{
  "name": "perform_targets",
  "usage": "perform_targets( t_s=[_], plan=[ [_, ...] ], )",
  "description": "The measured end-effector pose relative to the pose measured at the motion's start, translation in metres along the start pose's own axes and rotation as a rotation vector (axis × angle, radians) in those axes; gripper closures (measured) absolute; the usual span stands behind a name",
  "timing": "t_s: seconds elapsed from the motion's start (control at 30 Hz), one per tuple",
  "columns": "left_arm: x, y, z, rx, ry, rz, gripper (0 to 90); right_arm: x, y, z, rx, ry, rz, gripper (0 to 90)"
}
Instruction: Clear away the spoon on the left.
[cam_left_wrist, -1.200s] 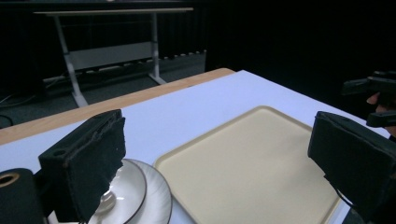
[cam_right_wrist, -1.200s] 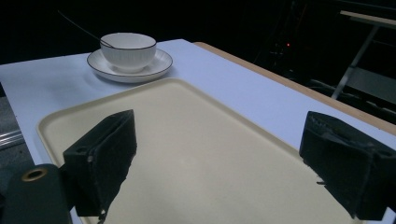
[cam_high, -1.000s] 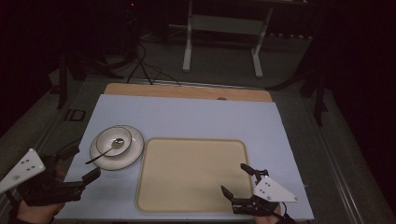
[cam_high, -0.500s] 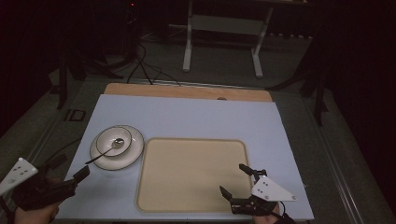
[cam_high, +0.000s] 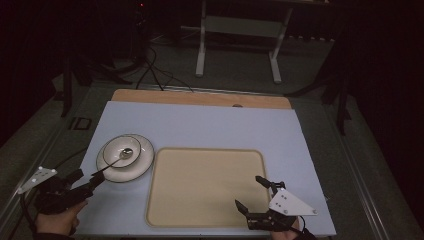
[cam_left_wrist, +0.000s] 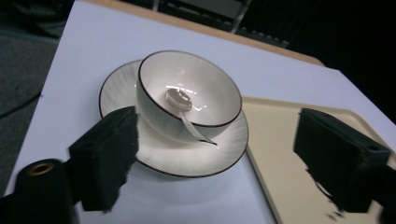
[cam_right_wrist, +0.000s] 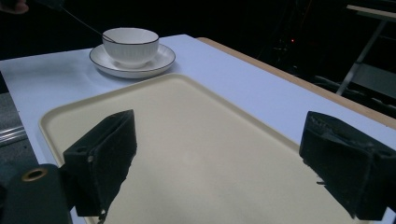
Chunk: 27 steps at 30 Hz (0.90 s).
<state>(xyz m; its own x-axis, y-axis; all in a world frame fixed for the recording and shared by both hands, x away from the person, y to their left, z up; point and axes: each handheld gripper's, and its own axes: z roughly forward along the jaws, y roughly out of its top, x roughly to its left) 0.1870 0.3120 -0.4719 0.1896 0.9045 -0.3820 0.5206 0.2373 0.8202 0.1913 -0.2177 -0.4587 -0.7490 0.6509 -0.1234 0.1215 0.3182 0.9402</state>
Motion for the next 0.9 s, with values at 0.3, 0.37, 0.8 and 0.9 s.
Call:
perform_targets(
  t_s=[0.3,0.37,0.8,0.9],
  plan=[
    [0.001,-0.009,0.019,0.028,0.063,-0.085,30.4,-0.001,0.000,0.000,0.000,0.003,-0.001,11.2],
    [0.003,-0.010,0.020,0.018,0.066,-0.107,37.0,-0.001,-0.001,0.000,0.002,0.006,0.007,11.2],
    [0.006,-0.012,0.029,0.010,0.080,-0.162,64.2,-0.002,-0.001,0.000,0.000,0.008,0.010,11.2],
    [0.008,-0.012,0.027,0.002,0.084,-0.176,68.0,-0.001,-0.001,0.000,0.001,0.009,0.006,11.2]
  ],
)
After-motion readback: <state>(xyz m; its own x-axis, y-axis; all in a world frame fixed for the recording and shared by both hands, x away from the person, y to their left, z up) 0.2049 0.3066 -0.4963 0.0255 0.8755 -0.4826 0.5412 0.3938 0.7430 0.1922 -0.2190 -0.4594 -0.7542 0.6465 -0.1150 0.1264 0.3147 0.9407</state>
